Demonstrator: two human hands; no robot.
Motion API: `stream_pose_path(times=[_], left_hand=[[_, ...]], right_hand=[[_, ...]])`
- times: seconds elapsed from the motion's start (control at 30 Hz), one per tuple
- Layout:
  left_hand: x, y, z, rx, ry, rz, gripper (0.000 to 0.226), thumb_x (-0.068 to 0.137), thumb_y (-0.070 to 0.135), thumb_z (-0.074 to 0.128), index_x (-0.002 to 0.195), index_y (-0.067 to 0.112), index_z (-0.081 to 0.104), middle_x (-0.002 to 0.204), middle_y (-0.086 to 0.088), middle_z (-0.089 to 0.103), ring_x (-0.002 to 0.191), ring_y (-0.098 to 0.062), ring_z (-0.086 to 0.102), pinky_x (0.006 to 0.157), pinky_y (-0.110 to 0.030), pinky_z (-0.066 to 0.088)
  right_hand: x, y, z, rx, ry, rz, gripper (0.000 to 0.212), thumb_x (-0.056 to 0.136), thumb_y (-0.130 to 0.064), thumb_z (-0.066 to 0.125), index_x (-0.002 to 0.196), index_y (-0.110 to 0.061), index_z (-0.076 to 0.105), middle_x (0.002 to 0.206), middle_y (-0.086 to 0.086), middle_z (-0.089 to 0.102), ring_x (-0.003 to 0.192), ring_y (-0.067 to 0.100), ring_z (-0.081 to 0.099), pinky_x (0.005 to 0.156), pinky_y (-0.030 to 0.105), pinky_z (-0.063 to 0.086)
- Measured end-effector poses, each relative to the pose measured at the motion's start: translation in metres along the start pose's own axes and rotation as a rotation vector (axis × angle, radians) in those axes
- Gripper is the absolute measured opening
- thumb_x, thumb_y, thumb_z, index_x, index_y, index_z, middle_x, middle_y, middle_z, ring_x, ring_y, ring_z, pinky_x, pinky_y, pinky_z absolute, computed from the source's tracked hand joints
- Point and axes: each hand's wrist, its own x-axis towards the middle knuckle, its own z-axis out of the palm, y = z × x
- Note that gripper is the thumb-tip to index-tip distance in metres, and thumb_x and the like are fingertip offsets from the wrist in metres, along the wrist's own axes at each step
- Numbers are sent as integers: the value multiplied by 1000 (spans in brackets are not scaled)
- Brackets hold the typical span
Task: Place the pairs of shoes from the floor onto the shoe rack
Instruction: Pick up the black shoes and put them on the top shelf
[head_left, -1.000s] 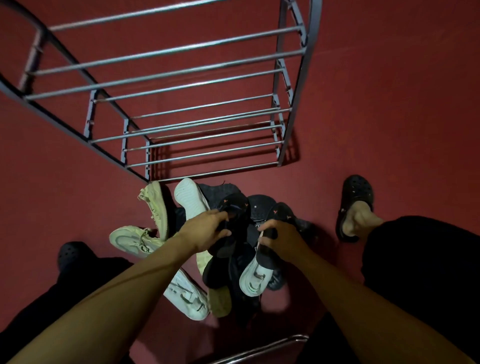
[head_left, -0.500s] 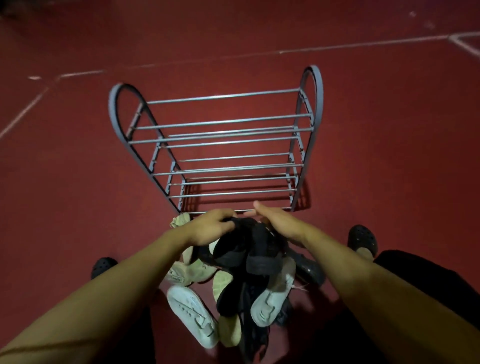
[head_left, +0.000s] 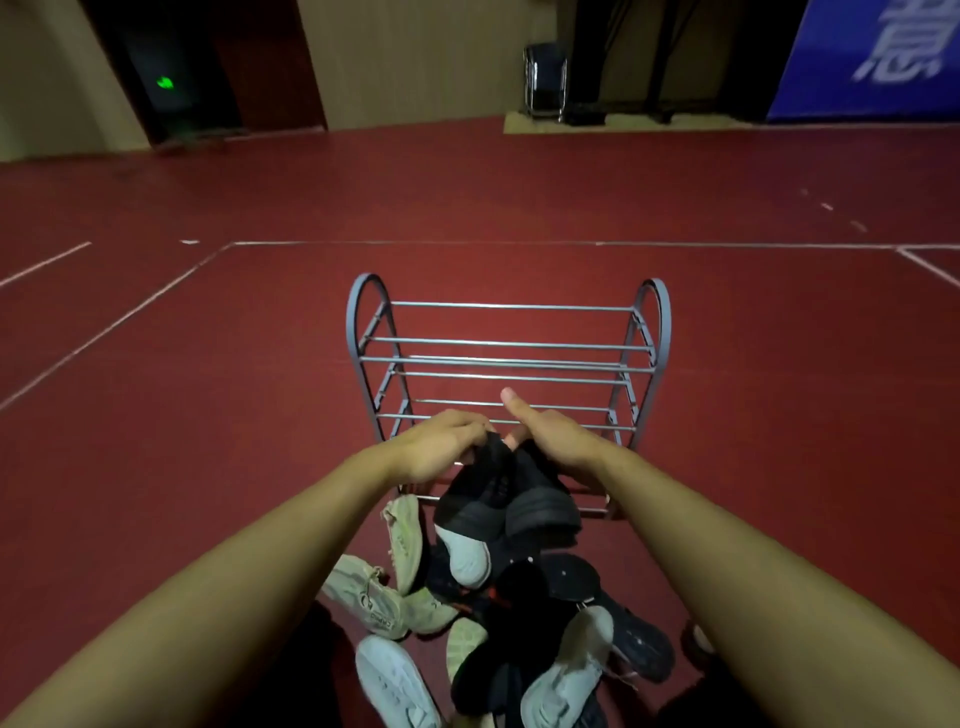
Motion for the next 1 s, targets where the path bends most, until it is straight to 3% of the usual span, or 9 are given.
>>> stream_pose_path(times=[0.17, 0.27, 0.37, 0.47, 0.6, 0.73, 0.8, 1.0], left_hand=[[-12, 4, -5, -86, 48, 12, 31, 79, 31, 48, 84, 3, 61, 86, -7, 56, 83, -20, 51, 89, -53, 47], [-13, 0, -6, -101, 32, 1, 30, 79, 29, 48, 84, 2, 63, 85, -13, 56, 82, -20, 50, 85, -46, 47], [-14, -6, -5, -145, 10, -24, 25, 82, 28, 47, 83, 19, 70, 83, -2, 63, 82, -17, 54, 88, -43, 50], [-13, -13, -1, -270, 22, -53, 27, 85, 23, 46, 94, 19, 70, 86, -4, 62, 80, -14, 57, 83, -34, 49], [-6, -25, 4, -451, 64, -78, 28, 99, 12, 45, 116, 7, 66, 92, -6, 63, 80, -15, 58, 74, -27, 52], [1, -37, 2, -474, 209, -107, 28, 101, 32, 52, 123, 20, 64, 120, 3, 67, 97, -15, 64, 80, -27, 55], [5, -41, -1, -414, 297, -101, 31, 102, 40, 51, 125, 21, 61, 121, 5, 64, 101, -8, 61, 81, -24, 50], [24, -35, -8, -414, 420, -10, 40, 101, 42, 52, 135, 23, 53, 131, 1, 57, 114, -11, 58, 85, -19, 46]], right_hand=[[-4, -22, 3, -119, -24, -62, 85, 71, -94, 34, 69, -17, 70, 64, 2, 64, 64, 19, 56, 72, 34, 43], [-7, -24, 4, -174, -92, -66, 72, 84, -82, 36, 71, -17, 63, 58, -4, 53, 56, 13, 45, 62, 30, 37], [-5, -21, 3, -274, -135, -110, 49, 86, -65, 60, 72, -18, 62, 67, -4, 54, 64, 12, 47, 66, 27, 38], [-1, -15, 4, -399, -110, -137, 34, 76, -52, 79, 72, -21, 64, 71, -5, 61, 68, 11, 54, 66, 28, 42], [5, -10, 11, -516, 35, -198, 40, 68, -51, 84, 76, -19, 62, 77, 1, 67, 72, 19, 61, 63, 32, 43], [5, -7, 8, -741, 221, -330, 41, 77, -57, 74, 79, -24, 51, 97, 1, 52, 90, 19, 48, 71, 32, 42], [5, -4, 6, -818, 305, -406, 40, 82, -58, 68, 85, -24, 47, 98, -3, 43, 95, 15, 41, 80, 34, 44], [30, -7, 3, -841, 696, -782, 41, 80, -49, 73, 88, -12, 58, 91, 4, 48, 86, 21, 44, 67, 32, 42]])
